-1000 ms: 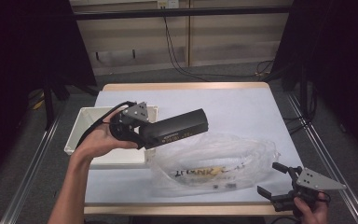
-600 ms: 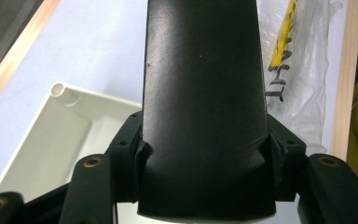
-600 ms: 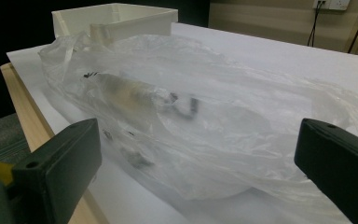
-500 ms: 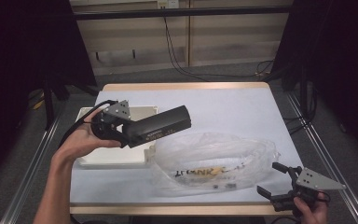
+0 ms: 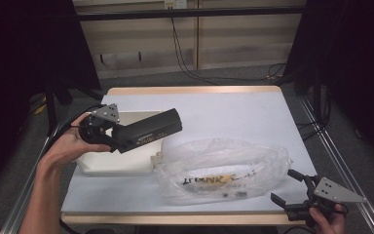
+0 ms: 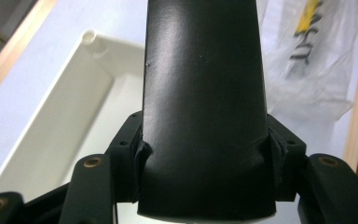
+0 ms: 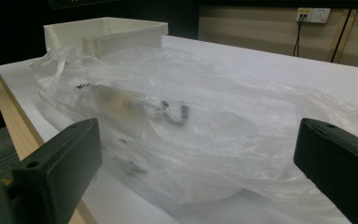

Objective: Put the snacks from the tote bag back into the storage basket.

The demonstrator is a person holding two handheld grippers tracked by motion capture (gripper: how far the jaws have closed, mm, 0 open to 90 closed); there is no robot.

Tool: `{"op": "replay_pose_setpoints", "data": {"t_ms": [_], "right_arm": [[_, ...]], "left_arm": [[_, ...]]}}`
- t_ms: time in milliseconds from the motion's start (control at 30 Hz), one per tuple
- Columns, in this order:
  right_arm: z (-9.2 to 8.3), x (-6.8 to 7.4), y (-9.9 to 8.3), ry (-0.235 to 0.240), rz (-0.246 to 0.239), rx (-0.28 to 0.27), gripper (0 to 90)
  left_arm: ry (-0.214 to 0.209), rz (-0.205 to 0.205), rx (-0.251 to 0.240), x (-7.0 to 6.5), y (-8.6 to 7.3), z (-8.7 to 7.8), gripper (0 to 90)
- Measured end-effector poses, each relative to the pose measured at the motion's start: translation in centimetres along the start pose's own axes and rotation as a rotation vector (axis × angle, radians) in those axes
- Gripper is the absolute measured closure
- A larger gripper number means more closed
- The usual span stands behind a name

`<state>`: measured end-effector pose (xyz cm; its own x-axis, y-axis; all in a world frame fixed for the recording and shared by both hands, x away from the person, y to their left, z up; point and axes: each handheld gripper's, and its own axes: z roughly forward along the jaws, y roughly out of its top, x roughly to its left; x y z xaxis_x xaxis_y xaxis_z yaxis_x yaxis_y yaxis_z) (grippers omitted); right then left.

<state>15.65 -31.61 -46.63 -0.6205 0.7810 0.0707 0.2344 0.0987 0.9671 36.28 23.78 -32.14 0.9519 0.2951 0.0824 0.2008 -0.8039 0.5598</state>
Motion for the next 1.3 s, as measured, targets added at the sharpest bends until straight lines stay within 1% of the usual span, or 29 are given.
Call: {"op": "replay_pose_setpoints", "data": {"t_ms": [67, 100, 133, 200, 267, 333, 367, 400, 433, 467, 533, 567, 633, 733, 767, 800, 933, 967, 1000, 1133, 1267, 1300], "right_arm": [[0.1, 0.0, 0.0, 0.002, -0.005, 0.000, 0.4], [0.1, 0.0, 0.0, 0.007, -0.010, 0.002, 0.4], [0.1, 0.0, 0.0, 0.007, -0.012, 0.004, 0.4], [0.3, 0.1, 0.0, 0.006, -0.005, 0.001, 0.4], [0.4, 0.1, 0.0, 0.010, -0.005, 0.004, 0.4], [0.4, 0.1, 0.0, 0.011, -0.009, 0.005, 0.4], [0.4, 0.1, 0.0, 0.016, -0.013, 0.006, 0.4], [0.4, 0.1, 0.0, 0.016, -0.012, 0.007, 0.4], [0.4, 0.1, 0.0, 0.016, -0.014, 0.009, 0.3], [0.4, 0.1, 0.0, 0.017, -0.013, 0.010, 0.3], [0.5, 0.1, 0.0, 0.022, -0.016, 0.012, 0.3], [0.6, 0.1, 0.0, 0.023, -0.009, 0.010, 0.3], [0.7, 0.1, 0.0, 0.030, -0.016, 0.015, 0.3], [0.7, 0.2, 0.0, 0.034, -0.016, 0.015, 0.2], [0.8, 0.3, 0.0, 0.040, -0.019, 0.020, 0.2], [0.8, 0.3, 0.0, 0.048, -0.024, 0.024, 0.3], [0.9, 0.3, 0.0, 0.048, -0.029, 0.025, 0.2], [1.0, 0.3, 0.0, 0.051, -0.020, 0.024, 0.2], [1.1, 0.2, 0.0, 0.053, -0.023, 0.025, 0.2], [1.1, 0.2, 0.1, 0.050, -0.021, 0.022, 0.1], [1.2, 0.1, 0.1, 0.054, -0.022, 0.020, 0.1], [1.1, 0.1, 0.1, 0.054, -0.023, 0.023, 0.1]], "left_arm": [[0.001, -0.007, -0.002, 0.5, -0.6, 0.1, 42.8], [-0.005, -0.015, -0.005, 0.8, -0.9, 0.1, 42.8], [-0.001, -0.025, -0.012, 1.0, -1.2, 0.2, 42.8], [0.001, -0.025, -0.004, 1.3, -1.7, 0.4, 42.8], [-0.006, -0.023, 0.017, 1.6, -2.1, 0.6, 42.8], [0.002, -0.023, 0.024, 1.8, -2.2, 0.6, 42.8], [0.012, -0.031, 0.029, 2.3, -2.5, 0.5, 42.8], [0.012, -0.031, 0.029, 2.3, -2.5, 0.5, 42.8], [0.027, -0.039, 0.021, 2.7, -2.9, 0.2, 42.8], [0.028, -0.042, 0.015, 2.8, -3.1, 0.2, 42.8], [0.025, -0.043, 0.018, 2.9, -3.3, 0.2, 42.8], [0.032, -0.042, 0.031, 3.1, -3.5, 0.4, 42.8], [0.028, -0.043, 0.040, 3.4, -3.7, 0.4, 42.8], [0.033, -0.051, 0.040, 3.8, -4.0, 0.4, 42.8], [0.042, -0.061, 0.045, 4.2, -4.3, 0.4, 42.8], [0.042, -0.070, 0.051, 4.5, -4.6, 0.4, 42.8], [0.041, -0.070, 0.065, 4.8, -5.0, 0.6, 42.8], [0.047, -0.065, 0.087, 5.0, -5.1, 0.7, 42.8], [0.052, -0.072, 0.090, 5.0, -5.1, 0.8, 42.8], [0.045, -0.073, 0.091, 5.3, -5.3, 1.2, 42.8], [0.039, -0.063, 0.115, 5.6, -5.6, 2.1, 42.8], [0.034, -0.054, 0.121, 5.6, -5.6, 2.3, 42.8]]}}
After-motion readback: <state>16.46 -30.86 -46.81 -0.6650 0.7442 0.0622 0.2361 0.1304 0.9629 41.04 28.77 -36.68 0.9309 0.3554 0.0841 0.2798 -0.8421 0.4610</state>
